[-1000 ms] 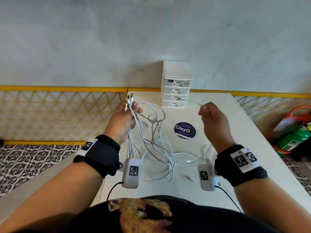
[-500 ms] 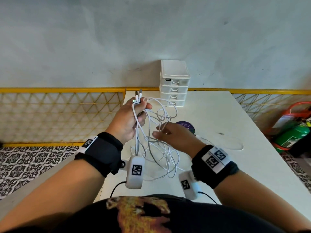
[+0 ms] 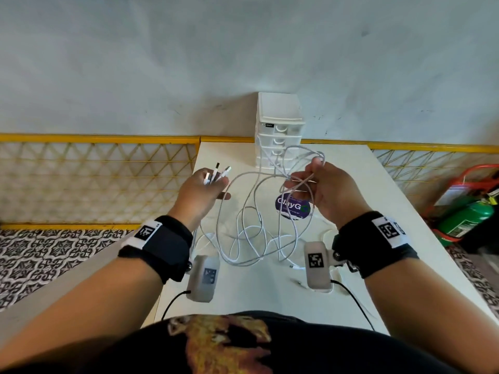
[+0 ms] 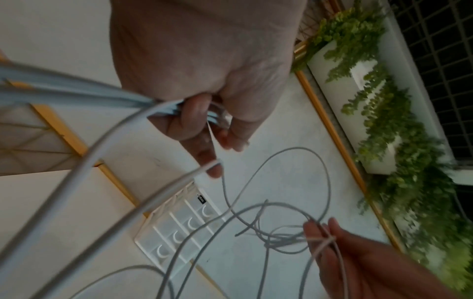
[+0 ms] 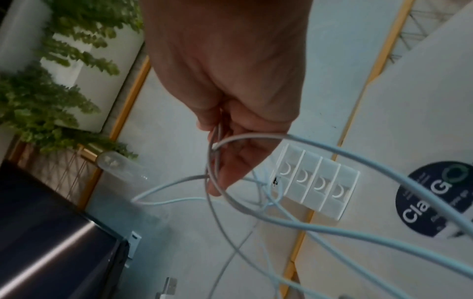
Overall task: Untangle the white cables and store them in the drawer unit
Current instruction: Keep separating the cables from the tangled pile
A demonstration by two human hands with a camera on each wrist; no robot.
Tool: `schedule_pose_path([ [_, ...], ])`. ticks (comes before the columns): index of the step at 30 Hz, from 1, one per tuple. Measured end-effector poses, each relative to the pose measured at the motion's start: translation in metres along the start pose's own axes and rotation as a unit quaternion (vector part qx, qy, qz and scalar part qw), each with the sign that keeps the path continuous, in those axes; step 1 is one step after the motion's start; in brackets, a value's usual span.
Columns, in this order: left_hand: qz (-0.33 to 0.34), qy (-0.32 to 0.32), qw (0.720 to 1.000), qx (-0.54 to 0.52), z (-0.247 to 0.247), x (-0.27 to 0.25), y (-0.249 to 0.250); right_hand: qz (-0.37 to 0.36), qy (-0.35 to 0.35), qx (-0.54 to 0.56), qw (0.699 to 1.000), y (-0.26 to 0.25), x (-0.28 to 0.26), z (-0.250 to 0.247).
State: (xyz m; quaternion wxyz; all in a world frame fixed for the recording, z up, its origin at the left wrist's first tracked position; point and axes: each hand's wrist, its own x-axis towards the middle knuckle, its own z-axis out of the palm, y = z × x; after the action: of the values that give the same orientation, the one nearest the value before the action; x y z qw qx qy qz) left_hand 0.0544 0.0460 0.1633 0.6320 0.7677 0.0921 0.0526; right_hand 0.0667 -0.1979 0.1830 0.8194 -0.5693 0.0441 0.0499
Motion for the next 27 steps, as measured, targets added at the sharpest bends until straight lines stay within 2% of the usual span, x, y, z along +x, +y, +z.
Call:
schedule_pose_path([
  [3,0.041,0.034,0.998,0.045,0.013,-0.005,-0.003,0.018,-0.009,0.052,0.998,0.000,0.001,-0.001],
  [6,0.116,0.078,0.981,0.132,0.027,-0.011,0.000,0.033,-0.023,0.091,0.995,-0.003,0.000,0.000],
  [10,0.193,0.063,0.970,0.135,0.049,-0.019,0.014,0.037,-0.071,0.114,0.990,-0.012,0.000,-0.004],
  [15,0.159,-0.052,0.984,0.067,0.078,-0.023,0.036,0.052,-0.161,0.101,0.980,-0.028,0.002,-0.011],
  [17,0.166,-0.077,0.981,0.061,0.091,-0.021,0.042,0.052,-0.183,0.091,0.978,-0.037,0.005,-0.016],
  [21,0.202,-0.034,0.972,0.113,0.110,-0.013,0.052,0.067,-0.177,-0.011,0.982,-0.054,0.010,-0.031],
  [25,0.187,-0.022,0.976,0.113,0.124,-0.011,0.074,0.066,-0.151,-0.120,0.979,-0.071,0.010,-0.047],
  [27,0.183,-0.014,0.979,0.087,0.131,-0.012,0.088,0.071,-0.169,-0.173,0.968,-0.075,0.008,-0.051],
])
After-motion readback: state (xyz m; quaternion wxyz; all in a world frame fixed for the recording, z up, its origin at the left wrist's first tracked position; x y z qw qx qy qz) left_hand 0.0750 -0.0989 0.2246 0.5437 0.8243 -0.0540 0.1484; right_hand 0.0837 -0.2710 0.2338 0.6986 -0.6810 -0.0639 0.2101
